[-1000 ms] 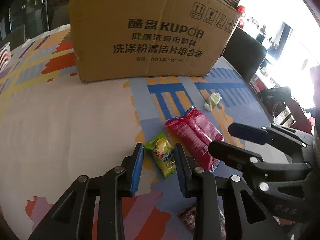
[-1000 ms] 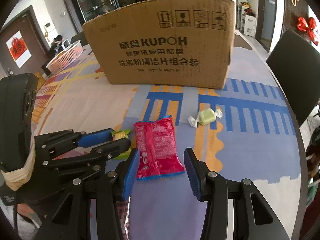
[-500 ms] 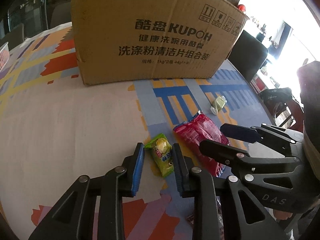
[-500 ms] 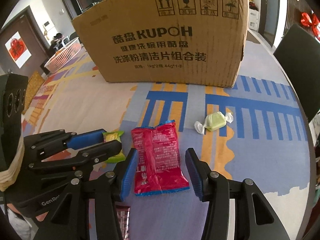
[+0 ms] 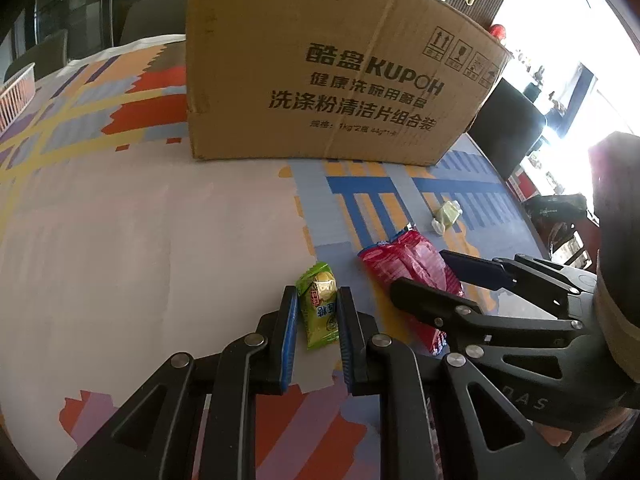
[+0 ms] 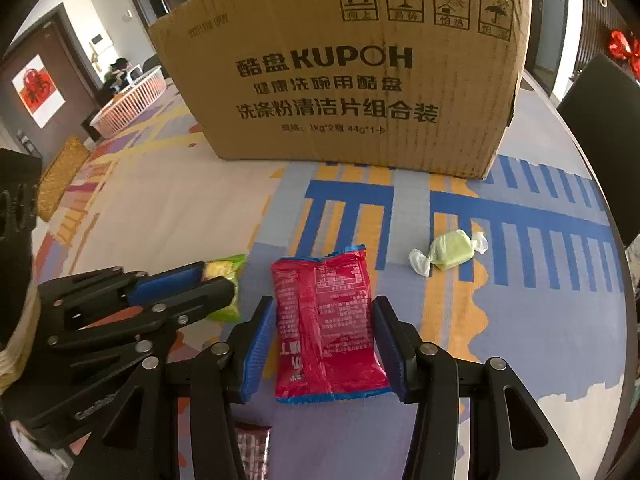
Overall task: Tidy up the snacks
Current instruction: 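Grasp the red chip bag with the right gripper while the left grasps the yellow-green packet, then carry the red chip bag and yellow-green packet over the box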
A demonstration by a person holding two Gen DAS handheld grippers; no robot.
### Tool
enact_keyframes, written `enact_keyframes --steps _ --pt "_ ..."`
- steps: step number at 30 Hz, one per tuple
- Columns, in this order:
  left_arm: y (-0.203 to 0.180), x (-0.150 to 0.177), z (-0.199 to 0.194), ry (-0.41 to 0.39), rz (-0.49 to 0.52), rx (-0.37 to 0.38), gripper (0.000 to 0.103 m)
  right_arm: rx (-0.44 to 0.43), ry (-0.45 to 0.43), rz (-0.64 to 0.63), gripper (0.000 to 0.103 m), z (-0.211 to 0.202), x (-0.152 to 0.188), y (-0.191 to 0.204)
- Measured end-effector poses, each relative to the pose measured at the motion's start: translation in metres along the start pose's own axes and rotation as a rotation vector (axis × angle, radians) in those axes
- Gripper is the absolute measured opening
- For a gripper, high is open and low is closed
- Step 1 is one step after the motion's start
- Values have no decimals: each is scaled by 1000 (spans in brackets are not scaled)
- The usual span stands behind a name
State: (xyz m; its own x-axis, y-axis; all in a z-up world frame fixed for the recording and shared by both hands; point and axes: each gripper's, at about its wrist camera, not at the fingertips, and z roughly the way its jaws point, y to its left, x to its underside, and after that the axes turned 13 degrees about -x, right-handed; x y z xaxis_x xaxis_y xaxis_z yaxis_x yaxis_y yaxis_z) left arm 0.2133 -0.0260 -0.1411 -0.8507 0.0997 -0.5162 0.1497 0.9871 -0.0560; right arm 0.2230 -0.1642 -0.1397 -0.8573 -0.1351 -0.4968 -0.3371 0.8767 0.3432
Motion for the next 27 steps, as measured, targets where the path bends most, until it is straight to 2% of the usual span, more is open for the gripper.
enact_keyframes --steps 12,27 --pt "-2 0 -11 -29 6 -7 20 64 -7 -51 44 9 1 16" --pt "-8 -22 -66 -172 9 -3 20 78 -165 -61 44 -50 -17 27"
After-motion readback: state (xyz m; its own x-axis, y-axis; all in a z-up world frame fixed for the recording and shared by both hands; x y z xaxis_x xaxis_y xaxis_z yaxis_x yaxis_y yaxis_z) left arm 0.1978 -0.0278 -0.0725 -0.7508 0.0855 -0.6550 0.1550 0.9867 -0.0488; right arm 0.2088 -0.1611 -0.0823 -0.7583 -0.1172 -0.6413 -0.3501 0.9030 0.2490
